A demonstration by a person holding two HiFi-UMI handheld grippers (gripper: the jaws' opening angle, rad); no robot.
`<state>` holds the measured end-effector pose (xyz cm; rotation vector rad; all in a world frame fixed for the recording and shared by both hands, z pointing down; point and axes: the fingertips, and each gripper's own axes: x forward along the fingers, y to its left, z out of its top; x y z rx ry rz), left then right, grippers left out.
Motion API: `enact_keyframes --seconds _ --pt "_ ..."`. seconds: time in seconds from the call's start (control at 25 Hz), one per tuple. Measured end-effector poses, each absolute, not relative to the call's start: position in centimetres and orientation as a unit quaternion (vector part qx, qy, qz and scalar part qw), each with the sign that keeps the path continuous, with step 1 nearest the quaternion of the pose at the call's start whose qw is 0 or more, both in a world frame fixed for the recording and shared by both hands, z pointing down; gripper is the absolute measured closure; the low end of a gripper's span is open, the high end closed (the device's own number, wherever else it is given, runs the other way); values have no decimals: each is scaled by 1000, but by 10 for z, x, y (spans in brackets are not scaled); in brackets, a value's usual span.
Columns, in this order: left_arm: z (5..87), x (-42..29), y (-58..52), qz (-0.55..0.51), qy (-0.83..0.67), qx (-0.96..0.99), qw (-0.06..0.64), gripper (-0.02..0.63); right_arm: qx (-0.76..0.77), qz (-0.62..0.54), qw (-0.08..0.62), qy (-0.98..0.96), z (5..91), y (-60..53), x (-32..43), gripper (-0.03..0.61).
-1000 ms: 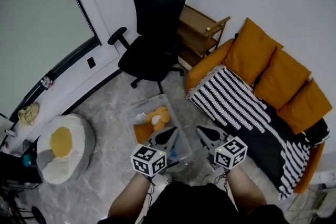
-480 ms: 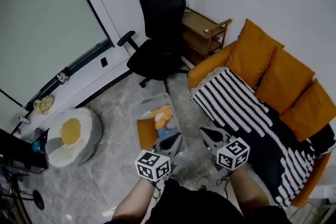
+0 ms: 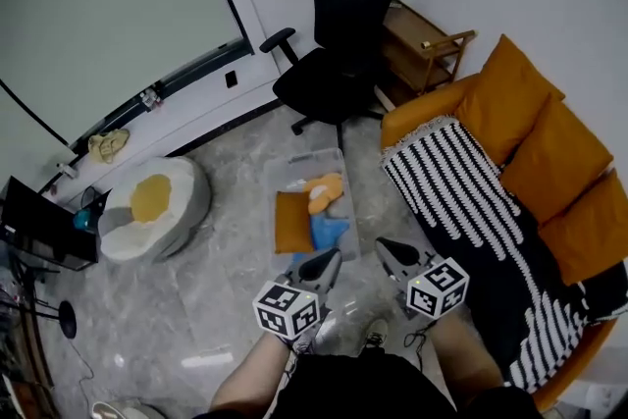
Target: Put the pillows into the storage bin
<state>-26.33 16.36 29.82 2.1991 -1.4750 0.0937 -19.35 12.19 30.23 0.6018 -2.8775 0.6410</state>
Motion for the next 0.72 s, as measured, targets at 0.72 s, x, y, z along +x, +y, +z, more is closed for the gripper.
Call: enact_keyframes --seconds 0.72 --pt "301 -403 255 13 -511 821 253 609 241 207 86 -944 301 227 -327 575"
